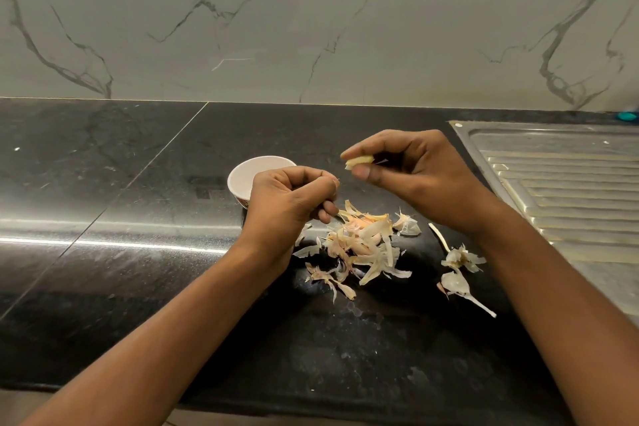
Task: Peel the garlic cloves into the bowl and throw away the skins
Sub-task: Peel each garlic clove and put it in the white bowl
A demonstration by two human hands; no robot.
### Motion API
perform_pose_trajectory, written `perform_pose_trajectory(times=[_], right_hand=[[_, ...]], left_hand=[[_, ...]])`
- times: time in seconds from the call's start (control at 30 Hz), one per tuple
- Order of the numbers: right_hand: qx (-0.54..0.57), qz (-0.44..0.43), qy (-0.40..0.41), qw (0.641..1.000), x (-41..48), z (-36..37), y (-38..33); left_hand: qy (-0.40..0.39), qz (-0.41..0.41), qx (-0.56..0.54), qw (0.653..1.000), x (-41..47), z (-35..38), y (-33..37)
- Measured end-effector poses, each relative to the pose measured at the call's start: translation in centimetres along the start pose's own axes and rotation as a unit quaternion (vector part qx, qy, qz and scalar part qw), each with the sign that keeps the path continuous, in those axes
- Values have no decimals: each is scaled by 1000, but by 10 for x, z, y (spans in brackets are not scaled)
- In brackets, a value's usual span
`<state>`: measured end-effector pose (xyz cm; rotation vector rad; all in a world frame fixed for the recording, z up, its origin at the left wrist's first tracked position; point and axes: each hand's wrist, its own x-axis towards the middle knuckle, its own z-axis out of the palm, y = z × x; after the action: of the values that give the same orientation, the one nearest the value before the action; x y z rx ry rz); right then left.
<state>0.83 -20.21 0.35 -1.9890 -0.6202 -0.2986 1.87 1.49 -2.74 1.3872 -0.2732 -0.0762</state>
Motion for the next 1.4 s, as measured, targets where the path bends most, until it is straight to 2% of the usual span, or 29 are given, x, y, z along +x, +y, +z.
perform_pose_trajectory(times=[0.1,0.23,0.33,0.57,0.73,0.93,1.07,1.4], right_hand=[[43,25,17,999,-2,-5,-2],[100,72,-12,992,-1,-3,-4],[99,92,-40,990,0,-4,-4],[71,67,-34,995,-2,-5,-2],[65,62,-32,995,-2,-4,-1],[86,59,-13,995,-2,-3,0],[143,74,18,987,-1,-5,-1],[185,103,81,974,2,-13,2]], left_hand=[[2,-6,-9,1000,0,-1,0],[-8,3,-15,1000,-2,-1,1],[-19,15,-30,999,-3,-1,3],[-37,5,-40,999,-2,0,3],[-30,28,-13,999,-3,1,2],[-16,34,23,999,-1,1,2],[-12,33,27,999,0,1,1],[2,29,29,999,-1,-1,2]])
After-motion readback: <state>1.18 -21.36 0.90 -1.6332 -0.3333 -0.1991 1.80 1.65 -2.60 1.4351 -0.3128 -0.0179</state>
